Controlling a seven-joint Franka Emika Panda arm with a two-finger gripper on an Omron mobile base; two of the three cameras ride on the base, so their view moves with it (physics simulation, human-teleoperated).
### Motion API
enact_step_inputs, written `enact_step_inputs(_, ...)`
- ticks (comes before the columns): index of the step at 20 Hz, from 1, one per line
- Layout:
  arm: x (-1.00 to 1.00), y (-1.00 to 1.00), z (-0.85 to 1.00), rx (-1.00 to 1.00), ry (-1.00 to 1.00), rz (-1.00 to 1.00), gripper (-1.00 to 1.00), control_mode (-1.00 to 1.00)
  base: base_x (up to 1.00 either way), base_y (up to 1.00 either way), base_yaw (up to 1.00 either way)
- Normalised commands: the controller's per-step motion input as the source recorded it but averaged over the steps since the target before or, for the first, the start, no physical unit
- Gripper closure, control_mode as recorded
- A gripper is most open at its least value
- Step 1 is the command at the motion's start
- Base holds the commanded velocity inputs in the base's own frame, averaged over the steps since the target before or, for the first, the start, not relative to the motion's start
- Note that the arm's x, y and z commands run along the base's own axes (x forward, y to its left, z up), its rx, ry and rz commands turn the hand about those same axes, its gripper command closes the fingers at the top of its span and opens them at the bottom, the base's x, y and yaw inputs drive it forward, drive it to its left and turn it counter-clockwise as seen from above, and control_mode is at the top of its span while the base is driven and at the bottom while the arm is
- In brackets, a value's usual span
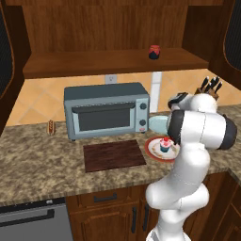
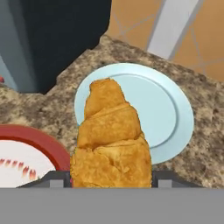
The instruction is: From the different types of pastries on the counter, select a croissant and place it on the cutting board. Then retrieve a jar of jam from the cabinet and place it alongside the croissant on the cutting board.
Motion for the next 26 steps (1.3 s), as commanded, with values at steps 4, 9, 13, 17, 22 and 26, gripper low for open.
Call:
enact_step_inputs(4,-0.77,0.29,0.32,-0.03,-0.23,0.02,1.00,-1.00,0.00,0.00,0.00)
enact_step_inputs(9,-0.66,0.40,0.41,-0.04,-0.22,0.05,1.00,-1.00,0.00,0.00,0.00)
enact_step_inputs(13,-0.35,0.58,0.51,-0.06,-0.11,0.04,1.00,-1.00,0.00,0.00,0.00)
enact_step_inputs(17,-0.42,0.61,0.42,-0.06,-0.05,0.04,1.00,-1.00,0.00,0.00,0.00)
enact_step_inputs(22,-0.47,0.70,0.21,-0.04,0.00,0.05,1.00,-1.00,0.00,0.00,0.00)
enact_step_inputs(26,-0.25,0.94,0.05,-0.09,0.05,0.07,1.00,-1.00,0.00,0.00,0.00)
